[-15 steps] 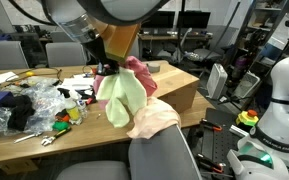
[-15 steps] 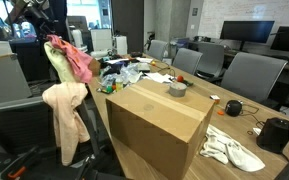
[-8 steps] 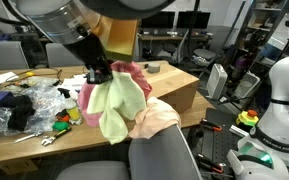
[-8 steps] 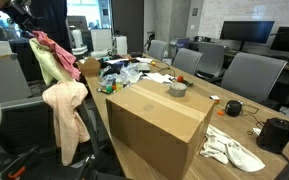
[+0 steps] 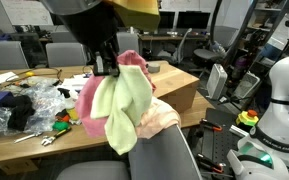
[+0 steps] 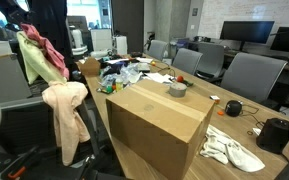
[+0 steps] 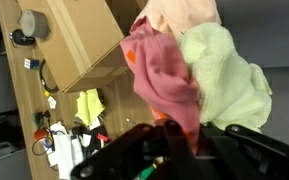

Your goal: Pick up the clothes on the box and put them on the box.

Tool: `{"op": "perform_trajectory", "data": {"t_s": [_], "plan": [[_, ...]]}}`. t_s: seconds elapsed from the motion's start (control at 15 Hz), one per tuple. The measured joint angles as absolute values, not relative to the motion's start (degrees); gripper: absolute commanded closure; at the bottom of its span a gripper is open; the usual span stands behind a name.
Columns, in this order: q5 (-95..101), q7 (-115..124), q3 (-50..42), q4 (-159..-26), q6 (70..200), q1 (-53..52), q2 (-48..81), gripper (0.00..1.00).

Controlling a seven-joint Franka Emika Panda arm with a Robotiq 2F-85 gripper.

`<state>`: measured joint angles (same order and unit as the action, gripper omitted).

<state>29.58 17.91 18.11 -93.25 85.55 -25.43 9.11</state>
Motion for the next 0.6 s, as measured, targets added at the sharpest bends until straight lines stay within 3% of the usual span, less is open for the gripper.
{"op": "perform_trajectory", "data": {"t_s": [0.6], "plan": [[16.4,10.4,16.5,-99.8,83.5,-19.2,3.0,0.97]]}}
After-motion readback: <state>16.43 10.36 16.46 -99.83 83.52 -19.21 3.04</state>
